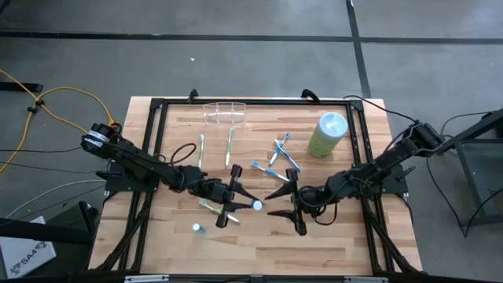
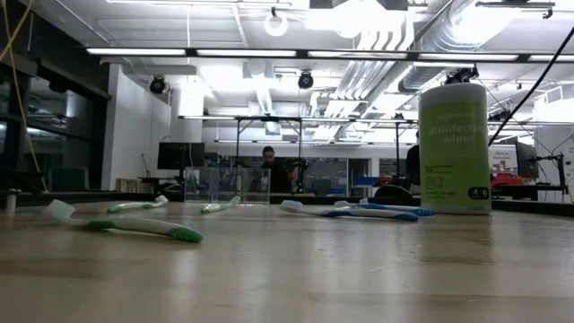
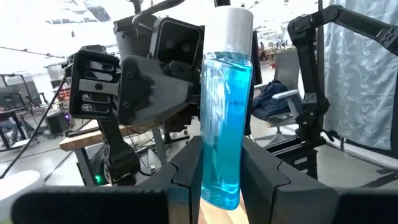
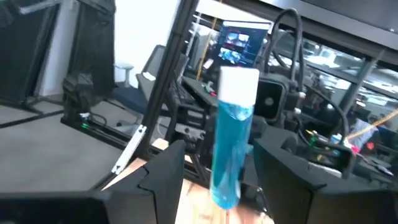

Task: Pick & Place toothbrushing station
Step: Put the top blue mouthwash into the middle section of the transparent organizer

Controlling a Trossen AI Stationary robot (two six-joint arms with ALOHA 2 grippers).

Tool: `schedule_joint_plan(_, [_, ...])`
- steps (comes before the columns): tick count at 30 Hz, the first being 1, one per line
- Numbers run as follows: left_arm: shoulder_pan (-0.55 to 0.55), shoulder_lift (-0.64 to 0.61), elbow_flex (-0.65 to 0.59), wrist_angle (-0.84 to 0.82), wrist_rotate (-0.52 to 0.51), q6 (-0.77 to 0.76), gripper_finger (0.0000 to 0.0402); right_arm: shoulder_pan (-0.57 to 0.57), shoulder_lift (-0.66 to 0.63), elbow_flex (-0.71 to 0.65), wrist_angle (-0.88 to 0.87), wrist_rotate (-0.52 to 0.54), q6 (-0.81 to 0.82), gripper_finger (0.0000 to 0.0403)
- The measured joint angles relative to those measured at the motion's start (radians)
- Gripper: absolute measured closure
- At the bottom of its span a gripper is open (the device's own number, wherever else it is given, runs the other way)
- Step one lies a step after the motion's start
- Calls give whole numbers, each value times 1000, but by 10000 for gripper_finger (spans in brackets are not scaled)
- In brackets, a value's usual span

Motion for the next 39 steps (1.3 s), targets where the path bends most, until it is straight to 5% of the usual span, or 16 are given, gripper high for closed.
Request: schedule_joint_plan(39, [53, 19, -1, 37, 84, 30, 327, -128, 75, 0, 170, -202, 36, 220])
